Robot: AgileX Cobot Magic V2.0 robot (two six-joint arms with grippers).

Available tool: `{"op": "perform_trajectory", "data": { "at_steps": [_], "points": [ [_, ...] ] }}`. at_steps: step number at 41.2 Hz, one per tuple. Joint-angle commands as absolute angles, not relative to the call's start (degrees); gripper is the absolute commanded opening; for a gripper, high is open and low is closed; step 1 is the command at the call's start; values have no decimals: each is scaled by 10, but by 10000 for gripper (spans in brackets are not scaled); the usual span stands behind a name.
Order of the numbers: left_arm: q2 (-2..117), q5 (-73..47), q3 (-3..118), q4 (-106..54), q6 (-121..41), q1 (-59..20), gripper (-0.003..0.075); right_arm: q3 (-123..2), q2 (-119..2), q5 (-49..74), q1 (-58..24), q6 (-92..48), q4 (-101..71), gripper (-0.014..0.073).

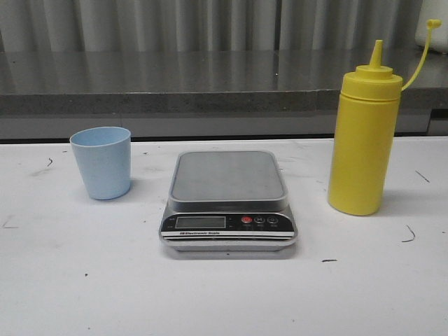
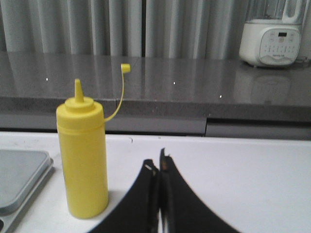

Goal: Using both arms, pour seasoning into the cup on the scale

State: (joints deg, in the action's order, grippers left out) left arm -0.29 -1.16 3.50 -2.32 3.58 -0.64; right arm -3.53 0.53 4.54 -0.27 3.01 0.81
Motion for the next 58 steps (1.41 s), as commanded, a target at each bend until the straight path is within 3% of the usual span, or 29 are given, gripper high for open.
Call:
{"op": "perform_trajectory", "data": {
  "at_steps": [1, 17, 22, 39, 45, 48, 51, 53, 58],
  "points": [
    [0, -16, 113, -18, 40, -9, -20, -103, 8, 28, -3, 30, 9, -68],
    [170, -272, 372, 17, 40, -9, -20, -350, -179, 246, -3, 29, 12, -68],
    [202, -286, 380, 17, 40, -9, -20, -383, -247, 325, -3, 29, 25, -68],
    [219, -321, 343, 0, 40, -9, -20, -382, -374, 378, -3, 28, 26, -58],
    [223, -362, 343, 8, 40, -9, -15, -382, -388, 380, -3, 18, 26, 110],
    [234, -375, 343, 11, 40, -9, 32, -382, -389, 380, -3, 18, 26, 264],
    [252, -383, 344, 16, 39, -9, 122, -382, -389, 380, -3, 18, 26, 410],
    [265, -384, 347, 16, 39, -9, 222, -382, -389, 381, -3, 18, 26, 500],
    [303, -386, 361, 16, 39, -20, 433, -382, -389, 382, -3, 18, 26, 562]
  ]
}}
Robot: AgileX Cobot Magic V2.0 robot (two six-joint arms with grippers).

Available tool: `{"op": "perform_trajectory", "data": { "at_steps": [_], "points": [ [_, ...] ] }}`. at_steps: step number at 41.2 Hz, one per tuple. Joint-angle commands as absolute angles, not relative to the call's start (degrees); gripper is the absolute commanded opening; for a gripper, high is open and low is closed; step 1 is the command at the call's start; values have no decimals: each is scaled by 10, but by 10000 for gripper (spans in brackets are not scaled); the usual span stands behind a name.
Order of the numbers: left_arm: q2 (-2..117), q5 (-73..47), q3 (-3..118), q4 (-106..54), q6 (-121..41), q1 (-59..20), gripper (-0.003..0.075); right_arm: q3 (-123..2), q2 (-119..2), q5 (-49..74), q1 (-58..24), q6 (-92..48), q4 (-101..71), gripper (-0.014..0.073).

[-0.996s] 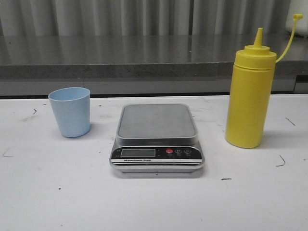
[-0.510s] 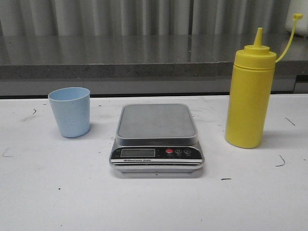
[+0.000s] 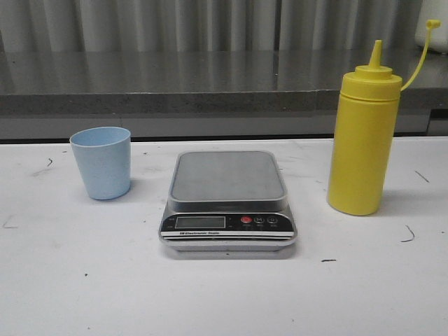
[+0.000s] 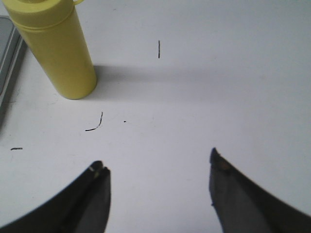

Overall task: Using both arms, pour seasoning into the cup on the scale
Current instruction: 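Reach the left gripper down and grasp the light-blue cup rim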

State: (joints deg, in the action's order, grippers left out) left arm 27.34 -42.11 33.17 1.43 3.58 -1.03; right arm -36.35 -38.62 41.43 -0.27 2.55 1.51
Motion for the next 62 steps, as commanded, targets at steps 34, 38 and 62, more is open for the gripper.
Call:
{"op": "perform_trajectory", "data": {
  "at_steps": [34, 38, 62],
  "points": [
    [803, -466, 687, 16, 35, -146, 501, -382, -389, 386, -3, 18, 25, 561],
    [858, -483, 730, 16, 35, -146, 501, -382, -389, 386, -3, 18, 25, 561],
    [1083, -488, 900, 18, 35, -146, 489, -382, -389, 386, -3, 18, 21, 561]
  ]
}}
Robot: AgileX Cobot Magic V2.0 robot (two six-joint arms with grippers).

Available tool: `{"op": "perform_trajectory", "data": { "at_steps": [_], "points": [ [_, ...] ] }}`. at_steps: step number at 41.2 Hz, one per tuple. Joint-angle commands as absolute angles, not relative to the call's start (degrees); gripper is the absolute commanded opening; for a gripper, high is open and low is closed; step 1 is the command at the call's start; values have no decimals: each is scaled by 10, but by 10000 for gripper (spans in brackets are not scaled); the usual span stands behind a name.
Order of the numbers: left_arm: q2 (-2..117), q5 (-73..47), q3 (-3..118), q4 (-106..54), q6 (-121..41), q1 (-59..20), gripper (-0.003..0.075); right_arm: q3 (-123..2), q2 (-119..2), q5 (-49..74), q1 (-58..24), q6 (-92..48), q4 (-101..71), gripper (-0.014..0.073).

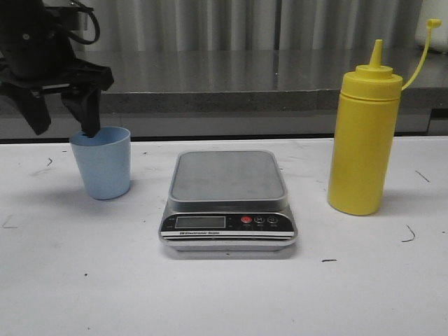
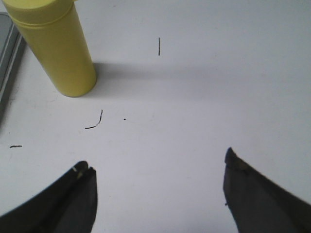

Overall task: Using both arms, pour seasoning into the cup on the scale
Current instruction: 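Reach the left gripper down and grasp the light-blue cup rim, then carry the blue cup with the left gripper onto the scale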

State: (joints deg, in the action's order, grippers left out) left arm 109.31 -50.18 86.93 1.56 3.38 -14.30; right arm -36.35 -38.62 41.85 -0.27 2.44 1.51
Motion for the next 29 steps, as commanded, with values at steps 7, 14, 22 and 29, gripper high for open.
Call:
{"op": "perform_trajectory", "data": {
  "at_steps": [7, 14, 22, 29],
  "points": [
    [1102, -481, 908, 18, 35, -146, 373, -382, -389, 386, -3, 18, 21, 561],
    [1106, -465, 908, 14, 35, -146, 229, -382, -389, 386, -3, 18, 21, 561],
    [1107, -463, 908, 5, 35, -146, 78, -382, -389, 386, -3, 18, 21, 561],
    [1107, -469, 910, 5, 35, -146, -20, -382, -389, 386, -3, 18, 21, 561]
  ]
}}
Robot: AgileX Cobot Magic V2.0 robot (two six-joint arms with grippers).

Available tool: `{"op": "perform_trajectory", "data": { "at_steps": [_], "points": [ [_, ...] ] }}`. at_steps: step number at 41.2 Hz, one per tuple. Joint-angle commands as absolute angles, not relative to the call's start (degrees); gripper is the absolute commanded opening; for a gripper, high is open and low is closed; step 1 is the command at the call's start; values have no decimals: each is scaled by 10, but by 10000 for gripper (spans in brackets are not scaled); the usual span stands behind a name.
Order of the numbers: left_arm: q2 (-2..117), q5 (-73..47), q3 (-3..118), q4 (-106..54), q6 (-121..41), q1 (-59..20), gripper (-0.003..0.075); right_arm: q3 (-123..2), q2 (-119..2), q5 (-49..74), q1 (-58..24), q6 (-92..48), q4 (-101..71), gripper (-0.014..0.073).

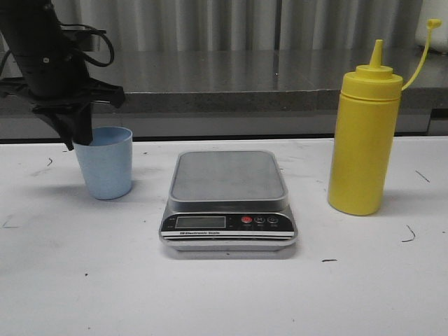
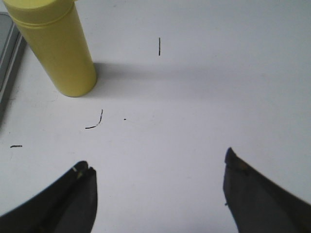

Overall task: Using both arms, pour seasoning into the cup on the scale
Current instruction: 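Carry the blue cup with the left gripper onto the scale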

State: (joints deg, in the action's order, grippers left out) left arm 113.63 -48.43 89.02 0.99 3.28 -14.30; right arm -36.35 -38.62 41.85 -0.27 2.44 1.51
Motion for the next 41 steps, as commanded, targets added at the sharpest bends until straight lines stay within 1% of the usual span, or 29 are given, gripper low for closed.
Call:
{"op": "perform_trajectory", "data": {
  "at_steps": [1, 7, 13, 20, 25, 33, 41],
  "points": [
    [1105, -470, 910, 5, 35, -146, -20, -382, -389, 386, -3, 18, 21, 561],
    [1093, -493, 923, 4, 35, -149, -20, -382, -389, 386, -3, 18, 21, 561],
    [1052, -492, 927, 4, 35, -162, -20, -382, -389, 384, -3, 18, 19, 561],
    [1002, -489, 927, 3, 35, -192, -20, -382, -389, 379, -3, 18, 19, 561],
    [981, -478, 927, 0, 35, -228, -20, -382, -389, 379, -3, 18, 19, 561],
    [996, -466, 939, 0, 42, -295, -20, -382, -389, 379, -3, 18, 19, 561],
    [1051, -455, 981, 0, 85, -320, -20, -382, -389, 379, -3, 18, 19, 561]
  ]
}}
